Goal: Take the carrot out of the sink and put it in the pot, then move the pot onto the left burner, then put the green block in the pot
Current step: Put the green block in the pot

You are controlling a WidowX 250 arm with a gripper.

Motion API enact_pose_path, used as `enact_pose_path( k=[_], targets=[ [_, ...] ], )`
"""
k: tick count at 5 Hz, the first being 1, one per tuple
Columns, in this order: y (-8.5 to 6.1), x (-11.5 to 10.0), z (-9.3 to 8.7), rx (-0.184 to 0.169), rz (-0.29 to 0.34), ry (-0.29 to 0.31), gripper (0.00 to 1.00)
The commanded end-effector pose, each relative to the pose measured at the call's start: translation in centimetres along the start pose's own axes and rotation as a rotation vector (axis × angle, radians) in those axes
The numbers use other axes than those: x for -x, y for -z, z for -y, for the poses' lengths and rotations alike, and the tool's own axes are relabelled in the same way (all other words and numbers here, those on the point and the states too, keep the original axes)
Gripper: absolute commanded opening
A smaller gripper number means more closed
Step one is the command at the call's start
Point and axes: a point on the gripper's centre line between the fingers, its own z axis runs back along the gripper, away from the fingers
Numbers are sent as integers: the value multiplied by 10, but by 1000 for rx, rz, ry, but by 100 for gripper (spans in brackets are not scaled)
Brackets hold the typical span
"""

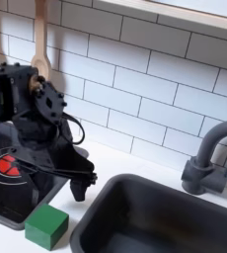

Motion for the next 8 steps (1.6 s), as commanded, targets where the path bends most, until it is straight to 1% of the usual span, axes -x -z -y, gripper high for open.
enact_pose_path(
  k=[1, 2, 3, 4, 5, 6, 7, 8],
  targets=[
    [-8, 11, 1, 9, -3, 35, 100],
    [-12, 17, -3, 1, -5, 45, 100],
    [-13, 23, -11, -7, -14, 53, 100],
    [-12, 29, -24, -25, -27, 34, 100],
    [-5, 32, -19, -9, -39, 45, 100],
    [-7, 33, -17, -15, -30, 57, 100],
    [-3, 34, -16, -12, -34, 51, 100],
    [0, 35, -11, -10, -38, 59, 100]
  ],
)
